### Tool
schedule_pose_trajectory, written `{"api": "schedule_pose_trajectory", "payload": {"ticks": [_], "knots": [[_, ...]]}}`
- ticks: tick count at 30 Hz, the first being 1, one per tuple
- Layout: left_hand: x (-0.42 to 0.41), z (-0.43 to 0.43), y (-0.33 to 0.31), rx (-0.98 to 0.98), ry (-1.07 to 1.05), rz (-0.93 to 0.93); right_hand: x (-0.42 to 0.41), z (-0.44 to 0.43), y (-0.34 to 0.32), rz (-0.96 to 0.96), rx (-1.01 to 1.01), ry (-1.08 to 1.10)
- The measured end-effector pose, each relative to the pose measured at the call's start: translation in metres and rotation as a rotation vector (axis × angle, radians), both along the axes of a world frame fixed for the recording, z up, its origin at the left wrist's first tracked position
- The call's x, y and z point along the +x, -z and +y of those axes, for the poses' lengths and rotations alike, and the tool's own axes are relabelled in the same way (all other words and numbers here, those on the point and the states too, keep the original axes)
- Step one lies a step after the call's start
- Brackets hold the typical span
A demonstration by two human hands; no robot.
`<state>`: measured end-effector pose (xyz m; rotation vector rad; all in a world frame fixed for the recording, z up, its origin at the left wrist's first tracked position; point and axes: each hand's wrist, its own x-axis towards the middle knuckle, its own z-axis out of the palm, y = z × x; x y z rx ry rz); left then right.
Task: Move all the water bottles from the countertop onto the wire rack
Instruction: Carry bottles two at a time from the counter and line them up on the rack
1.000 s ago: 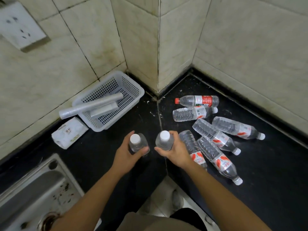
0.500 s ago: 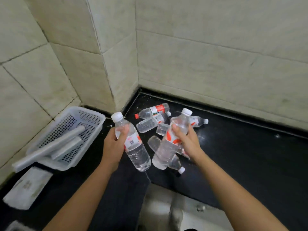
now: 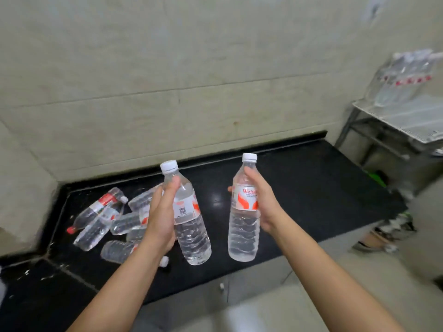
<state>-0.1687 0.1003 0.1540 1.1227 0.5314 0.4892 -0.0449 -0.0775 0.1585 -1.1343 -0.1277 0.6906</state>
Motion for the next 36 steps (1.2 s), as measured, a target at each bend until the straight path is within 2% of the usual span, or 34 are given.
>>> {"api": "schedule_pose_trajectory", "payload": {"ticks": [7, 15, 19, 27, 32, 36], "knots": [[0.100, -0.159, 0.001, -0.037, 0.242, -0.007, 0.062, -0.184, 0.015, 0.015, -0.035, 0.163], [0.218, -0.357, -0.003, -0.029, 0.517, 0.020, 0.143, -0.397, 0.011, 0.027, -0.040, 0.446], [0.269, -0.423, -0.004, 0.018, 0.589, 0.020, 0.185, -0.461, 0.017, 0.051, 0.027, 0.541], [0.414, -0.530, 0.000, 0.110, 0.604, -0.057, 0.305, -0.559, 0.028, 0.020, -0.008, 0.682], [0.529, -0.593, -0.024, 0.069, 0.597, -0.101, 0.416, -0.616, -0.001, -0.102, -0.143, 0.720], [0.619, -0.622, -0.058, 0.038, 0.566, -0.146, 0.500, -0.654, -0.040, -0.174, -0.111, 0.724]]}}
